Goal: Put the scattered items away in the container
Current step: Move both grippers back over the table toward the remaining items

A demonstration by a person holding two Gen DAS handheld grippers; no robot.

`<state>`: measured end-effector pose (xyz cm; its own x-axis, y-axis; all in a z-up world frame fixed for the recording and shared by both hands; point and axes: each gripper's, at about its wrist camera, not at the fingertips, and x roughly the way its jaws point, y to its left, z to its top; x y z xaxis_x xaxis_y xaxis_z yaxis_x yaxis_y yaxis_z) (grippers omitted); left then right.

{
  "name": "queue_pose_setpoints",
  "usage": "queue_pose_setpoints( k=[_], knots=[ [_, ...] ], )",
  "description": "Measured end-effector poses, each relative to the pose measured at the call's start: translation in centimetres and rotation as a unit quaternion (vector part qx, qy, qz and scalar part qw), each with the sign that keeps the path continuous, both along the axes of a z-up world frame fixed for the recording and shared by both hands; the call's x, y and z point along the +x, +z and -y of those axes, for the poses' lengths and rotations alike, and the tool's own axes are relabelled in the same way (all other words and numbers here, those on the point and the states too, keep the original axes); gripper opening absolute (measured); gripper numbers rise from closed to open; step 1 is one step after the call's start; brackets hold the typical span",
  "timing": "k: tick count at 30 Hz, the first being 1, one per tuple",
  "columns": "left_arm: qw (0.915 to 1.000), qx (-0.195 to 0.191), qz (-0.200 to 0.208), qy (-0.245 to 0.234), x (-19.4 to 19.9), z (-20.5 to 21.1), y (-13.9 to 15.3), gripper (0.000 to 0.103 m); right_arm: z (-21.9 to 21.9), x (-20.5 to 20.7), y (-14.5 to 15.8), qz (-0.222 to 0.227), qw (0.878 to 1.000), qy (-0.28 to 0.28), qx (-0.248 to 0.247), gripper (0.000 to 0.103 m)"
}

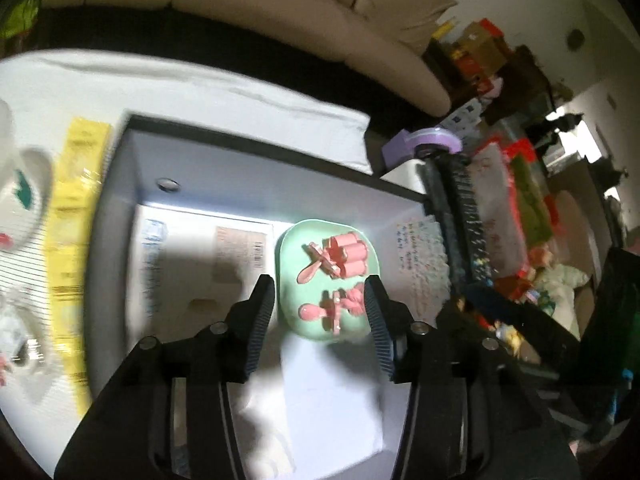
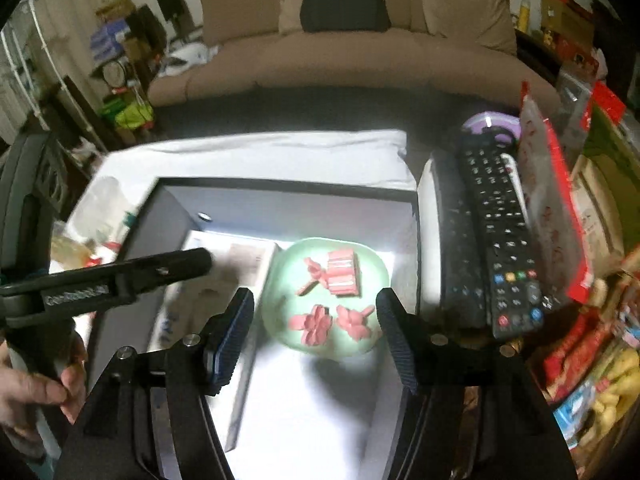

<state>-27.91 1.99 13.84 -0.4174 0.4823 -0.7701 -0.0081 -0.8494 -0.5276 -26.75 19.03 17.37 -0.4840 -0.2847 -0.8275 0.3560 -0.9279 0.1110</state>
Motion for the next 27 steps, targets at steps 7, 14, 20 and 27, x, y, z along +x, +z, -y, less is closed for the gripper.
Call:
queue_pose_setpoints(
  k=[7,14,20,27],
  knots=[
    [0.9958,-0.031,-0.086,0.0,8.2,7.3,6.6,0.059,1.0,4.8,3.2,-0.014,1.0,0.015,-0.013,0.068],
    [0.9877,-0.082,-0.114,0.07,17.1,18.3,7.4,0.06,5.0,10.8,4.2,-0.021,0.997,0.05,-0.053,0.069],
    [0.9765,-0.145,-0.084,0.136,21.3,24.9,2.7,0.06,11.1,16.0,4.3,-0.031,0.99,0.109,-0.083,0.069],
    [0.9789,-0.085,-0.047,0.179,23.4,29.1,-2.9,0.06,20.1,18.9,2.6,-0.023,0.979,0.172,-0.102,0.069]
  ],
)
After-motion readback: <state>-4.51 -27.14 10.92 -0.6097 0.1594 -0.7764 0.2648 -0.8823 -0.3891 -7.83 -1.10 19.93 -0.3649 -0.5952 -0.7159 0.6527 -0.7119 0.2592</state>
